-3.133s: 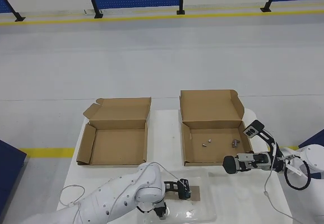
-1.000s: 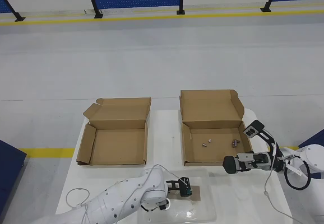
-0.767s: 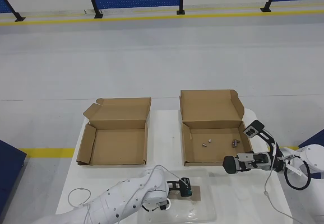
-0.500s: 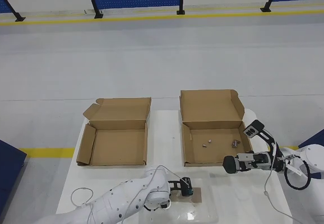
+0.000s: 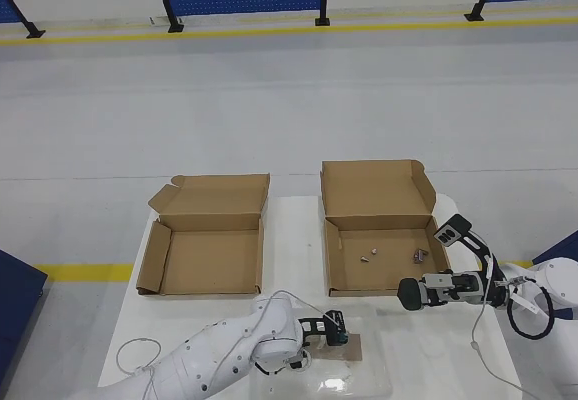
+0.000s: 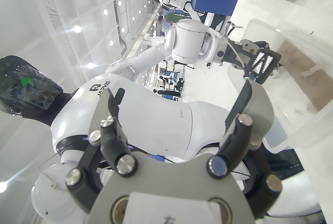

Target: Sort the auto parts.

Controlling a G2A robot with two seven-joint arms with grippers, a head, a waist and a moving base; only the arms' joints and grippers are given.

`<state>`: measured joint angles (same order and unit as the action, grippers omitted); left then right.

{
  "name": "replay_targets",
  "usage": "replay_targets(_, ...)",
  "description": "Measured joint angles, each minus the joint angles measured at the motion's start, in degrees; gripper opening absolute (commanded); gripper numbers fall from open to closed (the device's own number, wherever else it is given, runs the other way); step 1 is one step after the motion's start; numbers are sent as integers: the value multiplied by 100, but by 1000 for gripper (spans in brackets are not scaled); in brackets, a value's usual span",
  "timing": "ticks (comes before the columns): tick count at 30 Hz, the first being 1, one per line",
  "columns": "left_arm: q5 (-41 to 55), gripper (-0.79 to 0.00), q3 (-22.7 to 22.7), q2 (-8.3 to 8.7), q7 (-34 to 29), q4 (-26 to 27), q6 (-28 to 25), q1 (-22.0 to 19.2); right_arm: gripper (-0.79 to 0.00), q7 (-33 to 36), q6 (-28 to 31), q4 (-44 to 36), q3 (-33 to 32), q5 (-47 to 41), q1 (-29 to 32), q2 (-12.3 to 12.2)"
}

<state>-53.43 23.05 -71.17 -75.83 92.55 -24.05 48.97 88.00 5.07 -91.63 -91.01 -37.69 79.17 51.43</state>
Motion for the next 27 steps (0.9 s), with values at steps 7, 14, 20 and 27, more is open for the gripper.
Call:
replay_targets(7, 276, -785, 661, 365, 97, 1033, -549, 289, 0, 0, 0, 0, 0, 0, 0, 0)
replay_targets(14, 284, -785, 758, 417, 229, 1174, -669, 314, 0, 0, 0, 0, 0, 0, 0, 0)
replay_targets(20, 429, -785, 1472, 605, 1922, 1065, -1620, 642, 0, 0, 0, 0, 0, 0, 0, 0)
replay_targets(27, 104, -785, 2477, 993, 4506, 1196, -3428, 1185, 0, 0, 0, 0, 0, 0, 0, 0)
